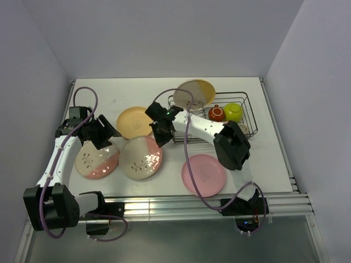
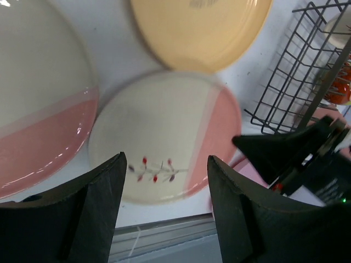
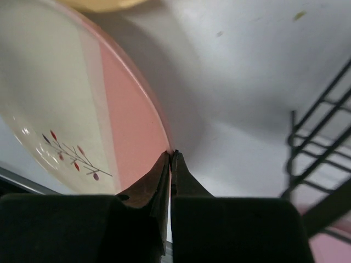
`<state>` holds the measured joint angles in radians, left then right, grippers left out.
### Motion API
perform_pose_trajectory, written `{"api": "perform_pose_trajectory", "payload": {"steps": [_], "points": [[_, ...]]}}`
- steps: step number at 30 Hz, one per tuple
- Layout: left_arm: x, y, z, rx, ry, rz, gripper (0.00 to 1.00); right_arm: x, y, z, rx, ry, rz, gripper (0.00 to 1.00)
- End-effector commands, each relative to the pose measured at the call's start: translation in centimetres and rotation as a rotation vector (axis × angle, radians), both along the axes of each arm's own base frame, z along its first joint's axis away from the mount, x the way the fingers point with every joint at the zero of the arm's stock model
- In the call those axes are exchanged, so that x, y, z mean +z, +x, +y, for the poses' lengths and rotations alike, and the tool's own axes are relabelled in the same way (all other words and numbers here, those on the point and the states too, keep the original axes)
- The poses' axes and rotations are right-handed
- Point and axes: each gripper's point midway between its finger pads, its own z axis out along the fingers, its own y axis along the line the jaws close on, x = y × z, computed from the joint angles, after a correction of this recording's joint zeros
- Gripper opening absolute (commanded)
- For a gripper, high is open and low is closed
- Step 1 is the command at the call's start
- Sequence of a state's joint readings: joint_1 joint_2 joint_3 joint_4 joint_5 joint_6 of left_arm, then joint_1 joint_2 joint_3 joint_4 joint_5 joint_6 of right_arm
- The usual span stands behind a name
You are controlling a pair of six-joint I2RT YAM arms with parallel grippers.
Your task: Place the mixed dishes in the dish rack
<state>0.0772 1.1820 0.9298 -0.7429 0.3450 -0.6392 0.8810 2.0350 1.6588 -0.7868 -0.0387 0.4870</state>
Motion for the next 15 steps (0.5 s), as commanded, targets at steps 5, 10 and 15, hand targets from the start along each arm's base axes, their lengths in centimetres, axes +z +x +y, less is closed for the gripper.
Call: {"api": "perform_pose_trajectory", "payload": {"steps": [5,10,15], "points": [[-0.5,0.2,-2.2,-0.064,-0.121,0.005,0.64,2.8,5.1,-0.5,-0.091,0.058,0.008,0.0],[-0.9,-0.4,-3.1,-0.072,-0.178,0.044,0.59,2.8,5.4,-0.5,-0.129,0.09,0.052,0.0],[-2.1,-1.5,-4.1,-0.041,-0.219,0.105,0.62,3.4,5.0,0.2,-0.168,0.146,0.106,0.0]]}}
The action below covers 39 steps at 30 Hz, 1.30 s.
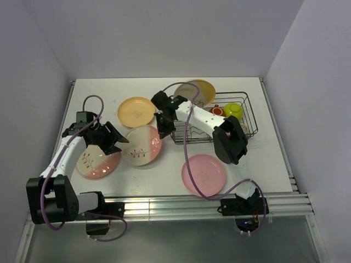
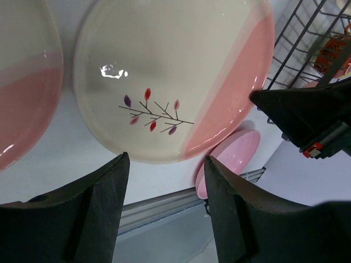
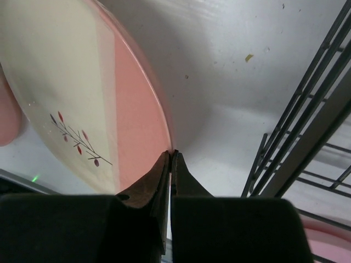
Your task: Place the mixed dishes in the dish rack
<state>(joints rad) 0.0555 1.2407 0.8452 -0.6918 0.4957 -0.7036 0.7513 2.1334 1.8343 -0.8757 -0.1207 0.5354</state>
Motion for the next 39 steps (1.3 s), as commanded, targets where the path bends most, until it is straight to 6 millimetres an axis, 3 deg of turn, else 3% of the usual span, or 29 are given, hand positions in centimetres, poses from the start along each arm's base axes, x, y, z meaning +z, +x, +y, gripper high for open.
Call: {"api": "perform_pose_trajectory", "payload": {"steps": [1,6,11,22,30,33,39], "points": [[-0.3,-0.4,-1.4,0.004,-0.056,0.016,0.63,2.7,0.0,1.5,-0.05,0.104,0.039,0.0],[-1.9,-1.4,-3.0,0.011,-0.097,0.09,0.77,4.3,-0.3,2.5,-0.12,0.19,0.098,0.0],[-2.5,-2.6,-3.6,0.015,-0.109,0.128,0.84,5.0,0.0,3.8,-0.189,0.282,0.169,0.0],[-4.9,-4.7,-4.9,0.052,-0.193,0.218,0.85,6.6,0.0,5.0,-0.274,0.384,0.252,0.0],[-3.9,-4.2,-4.4,0.06,-0.158,0.185,0.87,4.9,-0.6,4.5,-0.287,0.367,0.284,0.0],[-4.3,-4.1,-5.0,0.079,-0.211,0.178,0.87,5.4,-0.9,4.9,-0.286,0.402,0.295,0.0],[-3.3,-1.9,-5.6,0.116,-0.299,0.085,0.87,6.4,-1.5,4.7,-0.283,0.417,0.306,0.0]]}}
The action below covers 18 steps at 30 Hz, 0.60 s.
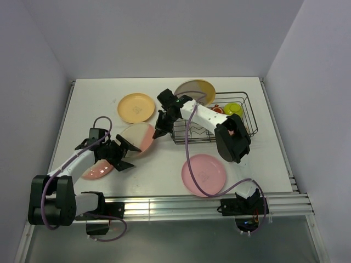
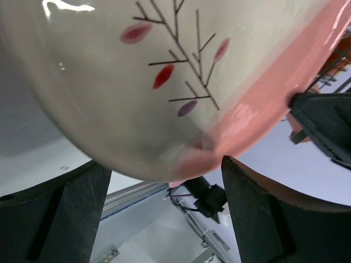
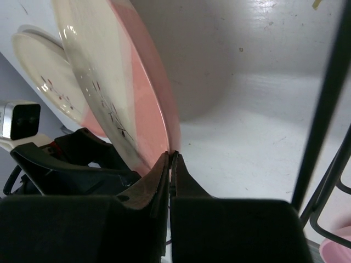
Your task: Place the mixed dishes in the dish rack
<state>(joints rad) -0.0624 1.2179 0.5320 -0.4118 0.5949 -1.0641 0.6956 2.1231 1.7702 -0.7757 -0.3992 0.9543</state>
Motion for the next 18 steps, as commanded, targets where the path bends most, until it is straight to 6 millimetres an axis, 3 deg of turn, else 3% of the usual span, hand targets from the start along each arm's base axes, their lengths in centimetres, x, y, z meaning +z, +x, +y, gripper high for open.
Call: {"api": "perform_pose_trajectory", "payload": {"steps": [1,7,15,18], "points": [[2.2,2.5,-0.6,0.041,-0.074,-0.122,0.87,5.1,-0.7,1.4,0.018,0.15,-0.034,0.0],[3.7,4.0,0.0,0.105,-0.096,-0.209,0.85,4.5,-1.7,0.9,0.0,0.166,-0.002,0.0],[3.0,3.6,0.5,0.15,-0.131,-0.225,0.81,5.3,-2.0,1.4,-0.021,0.205,0.025,0.0],[3.4,4.5,1.7,0.189,-0.121,-0.267,0.8,5.4,-2.1,1.4,-0.027,0.208,0.026,0.0]]}}
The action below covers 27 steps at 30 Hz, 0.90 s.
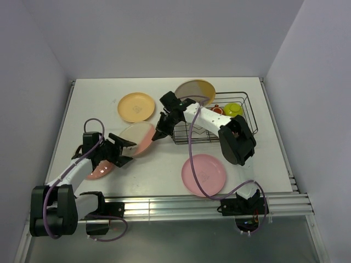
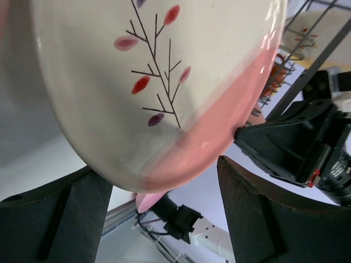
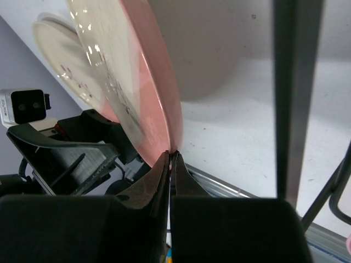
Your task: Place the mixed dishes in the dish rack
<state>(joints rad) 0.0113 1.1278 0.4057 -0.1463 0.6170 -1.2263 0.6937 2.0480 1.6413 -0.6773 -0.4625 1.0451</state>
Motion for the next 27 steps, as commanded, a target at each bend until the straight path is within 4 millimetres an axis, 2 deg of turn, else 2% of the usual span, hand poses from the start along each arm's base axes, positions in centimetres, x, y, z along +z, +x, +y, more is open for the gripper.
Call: {"api": "perform_pose_trajectory", "payload": {"steps": [1,9,12,13,14,15,16,18,20,24,25,26,27], "points": [[2.4,2.0,0.6,0.03,-0.015,-0.141,0.79,4.8,-0.9,1.4,0.022,0.137,-0.021,0.0],[3.2,3.0,1.6,0.072,-0.012,-0.208,0.71,4.5,-1.6,1.8,0.033,0.129,-0.002,0.0],[3.5,3.3,1.8,0.086,-0.025,-0.231,0.61,4.3,-1.6,1.8,0.034,0.123,0.001,0.0],[3.5,3.3,1.9,0.088,-0.027,-0.234,0.55,4.4,-1.6,1.8,0.036,0.122,0.0,0.0],[3.6,3.4,2.0,0.095,-0.029,-0.237,0.41,4.3,-1.5,1.8,0.037,0.119,-0.003,0.0],[3.8,3.6,2.2,0.1,-0.034,-0.248,0.33,4.2,-1.7,1.8,0.04,0.112,0.004,0.0],[3.8,3.6,2.2,0.098,-0.038,-0.253,0.18,4.4,-1.6,1.8,0.043,0.113,-0.003,0.0],[3.8,3.9,2.6,0.102,-0.022,-0.252,0.02,4.5,-1.6,1.9,0.047,0.108,-0.011,0.0],[4.2,4.2,2.9,0.101,-0.013,-0.265,0.0,4.5,-1.4,1.9,0.058,0.099,-0.03,0.0],[5.3,4.6,3.1,0.074,0.009,-0.318,0.0,6.3,-0.4,2.2,0.122,0.086,-0.133,0.0],[5.4,4.4,3.0,0.062,0.01,-0.316,0.0,7.9,0.3,2.4,0.162,0.097,-0.208,0.0],[6.3,4.8,3.1,0.051,0.02,-0.341,0.0,8.5,0.3,2.5,0.182,0.088,-0.242,0.19],[6.6,4.7,3.0,0.027,0.043,-0.364,0.0,9.8,0.6,2.2,0.193,0.072,-0.28,0.33]]}}
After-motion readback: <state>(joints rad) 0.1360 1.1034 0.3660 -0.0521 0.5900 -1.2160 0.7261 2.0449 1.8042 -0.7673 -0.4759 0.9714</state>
